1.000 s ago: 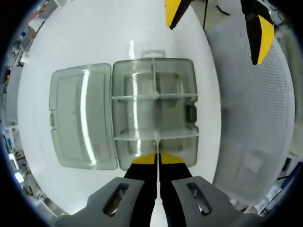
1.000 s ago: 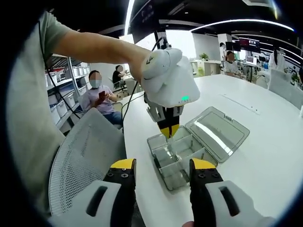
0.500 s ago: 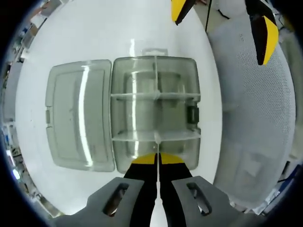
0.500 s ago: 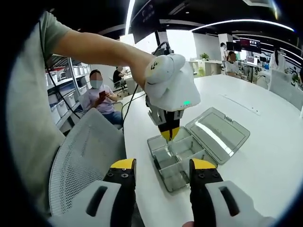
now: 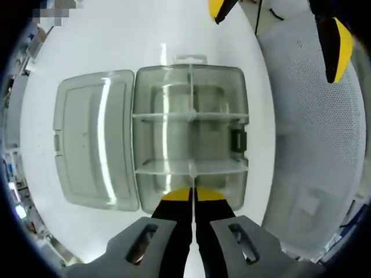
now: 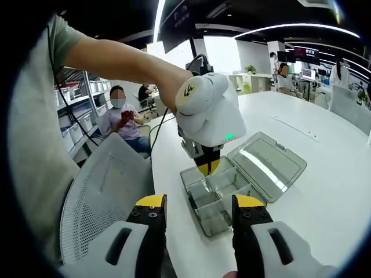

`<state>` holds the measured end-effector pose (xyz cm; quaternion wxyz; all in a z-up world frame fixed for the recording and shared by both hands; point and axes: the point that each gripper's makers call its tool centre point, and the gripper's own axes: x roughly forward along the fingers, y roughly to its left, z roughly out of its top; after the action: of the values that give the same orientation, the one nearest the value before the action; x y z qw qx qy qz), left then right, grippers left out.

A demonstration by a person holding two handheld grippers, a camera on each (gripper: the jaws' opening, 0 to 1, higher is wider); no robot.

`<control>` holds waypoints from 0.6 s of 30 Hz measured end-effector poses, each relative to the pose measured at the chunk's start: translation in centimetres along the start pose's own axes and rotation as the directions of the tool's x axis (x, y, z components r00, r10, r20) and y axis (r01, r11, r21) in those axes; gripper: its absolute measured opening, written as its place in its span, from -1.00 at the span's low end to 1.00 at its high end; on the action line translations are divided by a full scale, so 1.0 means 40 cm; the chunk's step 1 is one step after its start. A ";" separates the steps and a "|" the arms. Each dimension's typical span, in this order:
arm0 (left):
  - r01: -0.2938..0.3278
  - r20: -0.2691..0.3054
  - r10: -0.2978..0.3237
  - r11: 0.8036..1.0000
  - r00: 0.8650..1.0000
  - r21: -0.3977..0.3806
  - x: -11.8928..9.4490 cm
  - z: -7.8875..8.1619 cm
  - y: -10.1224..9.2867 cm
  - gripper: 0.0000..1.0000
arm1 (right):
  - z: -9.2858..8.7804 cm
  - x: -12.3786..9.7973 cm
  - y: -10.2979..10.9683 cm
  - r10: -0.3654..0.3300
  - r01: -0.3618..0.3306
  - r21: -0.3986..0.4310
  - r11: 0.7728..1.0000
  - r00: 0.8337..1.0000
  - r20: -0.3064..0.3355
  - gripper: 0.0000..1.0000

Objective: Insert the divider into the dual guide fixture by aligning both edges with the guide slots and pushing it downward to the bottom, including one-sided entry, uneven engagement, binding, and posture correction.

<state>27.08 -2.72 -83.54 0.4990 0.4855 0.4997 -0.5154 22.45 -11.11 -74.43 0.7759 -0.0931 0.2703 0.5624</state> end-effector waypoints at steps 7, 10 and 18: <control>-0.014 0.000 0.014 1.000 1.000 -0.005 0.000 -0.001 0.002 -1.00 | 0.000 0.002 0.003 0.003 -0.003 0.000 1.000 1.000 -0.003 -0.18; -0.020 0.001 0.020 1.000 1.000 -0.004 0.000 0.000 0.000 -1.00 | 0.002 0.002 0.004 0.004 -0.004 -0.004 1.000 1.000 -0.003 -0.18; -0.037 0.007 0.037 0.999 0.999 0.009 0.003 0.000 0.001 -1.00 | 0.001 -0.014 -0.012 -0.015 0.014 -0.009 1.000 1.000 -0.004 -0.16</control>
<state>27.13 -2.73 -83.64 0.5077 0.4953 0.4865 -0.5100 22.79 -11.73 -74.17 0.7789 -0.0999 0.2687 0.5578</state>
